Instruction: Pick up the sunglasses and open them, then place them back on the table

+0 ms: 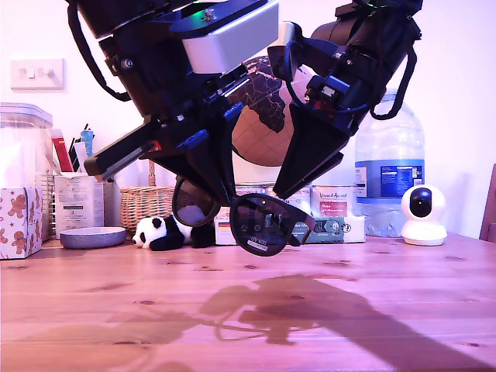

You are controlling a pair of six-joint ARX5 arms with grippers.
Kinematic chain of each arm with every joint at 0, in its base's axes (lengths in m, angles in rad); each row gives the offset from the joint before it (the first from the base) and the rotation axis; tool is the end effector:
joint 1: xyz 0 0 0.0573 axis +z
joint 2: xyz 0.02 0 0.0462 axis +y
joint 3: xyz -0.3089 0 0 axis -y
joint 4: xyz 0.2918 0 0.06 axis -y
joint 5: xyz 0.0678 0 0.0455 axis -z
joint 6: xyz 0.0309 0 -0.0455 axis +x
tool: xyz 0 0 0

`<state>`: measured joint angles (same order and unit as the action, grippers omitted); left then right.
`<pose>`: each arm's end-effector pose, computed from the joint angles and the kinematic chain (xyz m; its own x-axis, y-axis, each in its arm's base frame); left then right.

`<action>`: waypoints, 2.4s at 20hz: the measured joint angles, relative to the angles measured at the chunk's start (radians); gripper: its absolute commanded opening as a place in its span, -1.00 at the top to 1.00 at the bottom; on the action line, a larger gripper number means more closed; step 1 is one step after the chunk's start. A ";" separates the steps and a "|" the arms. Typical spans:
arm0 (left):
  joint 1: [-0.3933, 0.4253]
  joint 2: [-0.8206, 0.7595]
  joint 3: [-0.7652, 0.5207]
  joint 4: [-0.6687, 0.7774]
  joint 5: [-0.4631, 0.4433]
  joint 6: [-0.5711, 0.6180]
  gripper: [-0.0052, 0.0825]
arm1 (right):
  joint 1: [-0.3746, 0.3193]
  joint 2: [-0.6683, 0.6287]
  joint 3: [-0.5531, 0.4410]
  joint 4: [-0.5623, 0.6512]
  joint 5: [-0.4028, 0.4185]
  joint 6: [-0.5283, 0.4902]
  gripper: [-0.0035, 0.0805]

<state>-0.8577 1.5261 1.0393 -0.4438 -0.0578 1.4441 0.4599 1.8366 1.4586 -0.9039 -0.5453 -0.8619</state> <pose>0.2310 -0.2644 0.2495 0.4338 -0.4133 -0.8006 0.6130 -0.5159 0.5984 0.3704 0.2014 0.2593 -0.0119 0.5729 -0.8195 -0.9853 0.1331 0.1074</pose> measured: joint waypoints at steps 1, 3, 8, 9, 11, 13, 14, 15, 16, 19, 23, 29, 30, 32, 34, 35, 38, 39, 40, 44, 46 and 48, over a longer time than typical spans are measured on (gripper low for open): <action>-0.002 0.000 0.000 0.003 0.002 0.000 0.93 | 0.001 0.000 0.000 0.006 0.009 0.000 0.17; -0.004 0.000 0.000 0.008 0.003 0.000 0.93 | 0.001 0.000 0.000 0.024 0.023 0.000 0.17; -0.004 0.000 0.000 0.014 0.001 0.000 0.93 | 0.014 0.000 0.000 0.056 0.032 -0.004 0.17; -0.004 0.000 0.000 0.017 0.000 0.000 0.93 | 0.019 0.000 0.000 0.062 0.032 -0.004 0.17; -0.004 0.000 0.000 0.018 -0.001 0.000 0.93 | 0.027 0.000 0.000 0.070 0.033 -0.004 0.17; -0.004 0.000 0.000 0.018 -0.004 0.000 0.93 | 0.034 0.000 0.000 0.074 0.040 -0.004 0.17; -0.004 0.000 0.000 0.018 -0.004 0.000 0.93 | 0.040 0.000 0.000 0.075 0.055 -0.004 0.17; -0.004 0.000 0.000 0.018 -0.004 0.000 0.93 | 0.042 0.000 0.000 0.078 0.059 -0.004 0.17; -0.004 0.000 0.000 0.019 -0.005 0.000 0.93 | 0.045 0.000 0.000 0.081 0.062 -0.004 0.17; -0.004 0.000 0.000 0.021 -0.013 0.000 0.93 | 0.046 0.000 0.000 0.080 0.066 -0.004 0.17; -0.004 0.000 0.000 0.025 -0.014 0.000 0.93 | 0.046 0.021 0.000 0.081 0.075 -0.004 0.17; -0.004 0.000 0.000 0.025 -0.010 -0.001 0.93 | 0.046 0.079 0.000 0.111 0.100 -0.003 0.17; -0.004 0.000 0.000 0.025 -0.004 -0.001 0.93 | 0.046 0.079 0.000 0.116 0.111 -0.003 0.17; -0.004 0.000 0.000 0.024 0.008 -0.001 0.93 | 0.046 0.079 0.000 0.141 0.116 -0.003 0.17; -0.004 0.000 0.000 0.024 0.012 -0.001 0.93 | 0.046 0.079 0.000 0.158 0.141 -0.003 0.17; -0.004 0.000 0.000 0.024 0.012 -0.001 0.93 | 0.046 0.079 0.000 0.164 0.153 -0.003 0.17; -0.004 0.000 0.000 0.023 0.013 -0.002 0.93 | 0.046 0.079 0.000 0.187 0.179 -0.002 0.17; -0.004 0.000 0.000 0.023 0.013 -0.003 0.93 | 0.046 0.079 0.000 0.198 0.188 0.000 0.17; -0.006 0.000 0.000 0.023 0.012 -0.005 0.93 | 0.046 0.079 0.000 0.207 0.191 0.000 0.17; -0.024 0.000 0.000 0.023 0.012 -0.010 0.93 | 0.046 0.079 0.000 0.247 0.209 0.000 0.17; -0.033 0.000 0.000 0.023 0.012 -0.012 0.93 | 0.046 0.079 0.000 0.273 0.217 0.003 0.17; -0.039 0.000 0.000 0.023 0.014 -0.020 0.93 | 0.046 0.079 0.000 0.285 0.220 0.024 0.17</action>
<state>-0.8970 1.5261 1.0393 -0.4213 -0.0437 1.4239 0.5056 1.9160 1.4586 -0.6193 -0.3252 -0.8379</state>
